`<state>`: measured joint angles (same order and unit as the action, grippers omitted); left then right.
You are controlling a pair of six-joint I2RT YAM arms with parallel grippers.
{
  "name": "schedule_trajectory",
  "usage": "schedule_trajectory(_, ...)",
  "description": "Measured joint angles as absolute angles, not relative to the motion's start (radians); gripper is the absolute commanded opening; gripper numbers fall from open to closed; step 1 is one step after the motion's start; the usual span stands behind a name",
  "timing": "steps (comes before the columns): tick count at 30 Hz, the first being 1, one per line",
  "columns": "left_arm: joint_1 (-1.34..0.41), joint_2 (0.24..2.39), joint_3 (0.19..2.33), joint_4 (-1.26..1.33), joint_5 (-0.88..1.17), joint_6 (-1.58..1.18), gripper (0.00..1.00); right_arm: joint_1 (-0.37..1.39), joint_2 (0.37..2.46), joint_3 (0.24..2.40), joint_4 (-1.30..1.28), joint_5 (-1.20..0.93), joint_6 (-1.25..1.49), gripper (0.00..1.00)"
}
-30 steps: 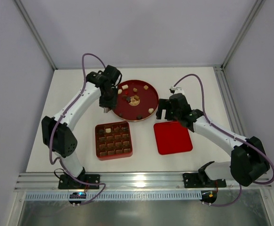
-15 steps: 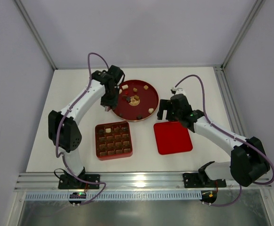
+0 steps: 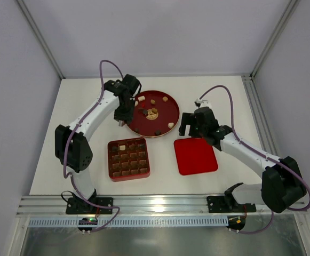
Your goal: Pack the chocolate
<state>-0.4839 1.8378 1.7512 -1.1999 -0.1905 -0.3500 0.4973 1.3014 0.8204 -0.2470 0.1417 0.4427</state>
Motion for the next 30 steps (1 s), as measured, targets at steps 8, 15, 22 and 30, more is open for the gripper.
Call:
schedule_trajectory(8, -0.484, 1.842, 1.730, -1.192, -0.189, -0.350, 0.34, 0.490, 1.300, 0.817, -0.246, 0.141, 0.443, 1.00)
schedule_trajectory(15, -0.484, 1.851, 1.726, -1.185, -0.181, -0.351, 0.34, 0.488, 1.300, 0.813, -0.243, 0.141, 0.443, 1.00)
schedule_trajectory(22, -0.484, 1.851, 1.726, -1.184, -0.160, -0.355, 0.33, 0.484, 1.289, 0.807, -0.241, 0.138, 0.443, 1.00)
schedule_trajectory(30, -0.487, 1.851, 1.726, -1.182, -0.140, -0.358, 0.32, 0.480, 1.287, 0.805, -0.240, 0.137, 0.443, 1.00)
